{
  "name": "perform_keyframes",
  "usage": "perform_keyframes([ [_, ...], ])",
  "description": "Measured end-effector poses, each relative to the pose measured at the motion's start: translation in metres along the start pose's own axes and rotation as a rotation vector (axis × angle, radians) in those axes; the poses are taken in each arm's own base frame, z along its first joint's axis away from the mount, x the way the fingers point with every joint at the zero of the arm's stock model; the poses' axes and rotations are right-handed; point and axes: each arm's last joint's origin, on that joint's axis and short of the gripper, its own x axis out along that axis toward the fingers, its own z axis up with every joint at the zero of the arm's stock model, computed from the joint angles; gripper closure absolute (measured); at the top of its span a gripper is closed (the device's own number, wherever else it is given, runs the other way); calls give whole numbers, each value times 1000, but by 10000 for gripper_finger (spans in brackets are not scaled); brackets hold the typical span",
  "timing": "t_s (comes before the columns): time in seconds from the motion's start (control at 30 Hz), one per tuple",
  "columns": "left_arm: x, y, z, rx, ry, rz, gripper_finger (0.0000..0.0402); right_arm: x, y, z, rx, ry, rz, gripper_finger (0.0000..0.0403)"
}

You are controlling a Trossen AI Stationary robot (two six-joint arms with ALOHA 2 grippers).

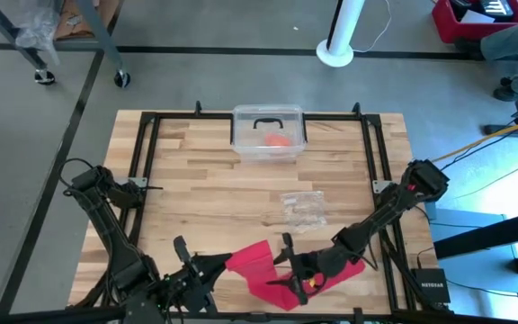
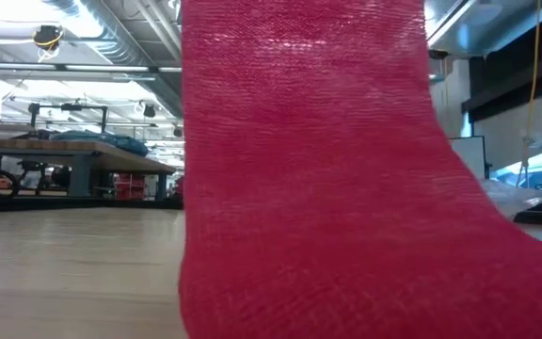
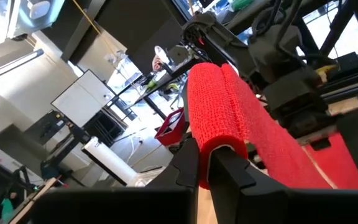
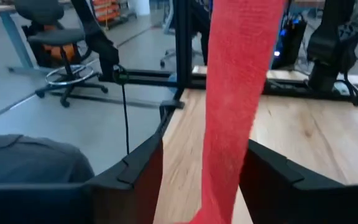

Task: Roll bandage
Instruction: Roll the red bandage

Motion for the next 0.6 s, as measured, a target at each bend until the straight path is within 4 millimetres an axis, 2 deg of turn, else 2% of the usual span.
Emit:
perform_keyframes([
  [0.2, 0, 0, 0, -14, -2, -5, 385, 13, -3, -14, -4, -22, -4, 212],
  [0.4, 6, -1, 0, -63, -12, -50, 381, 14, -5, -10, -7, -64, 3, 220],
  [0.5, 9, -1, 0, -66, -9, -51, 381, 14, -4, -7, -40, -66, 21, 259],
  [0.6, 12, 0, 0, -71, -4, -44, 383, 16, -2, -6, -53, -39, 56, 333],
])
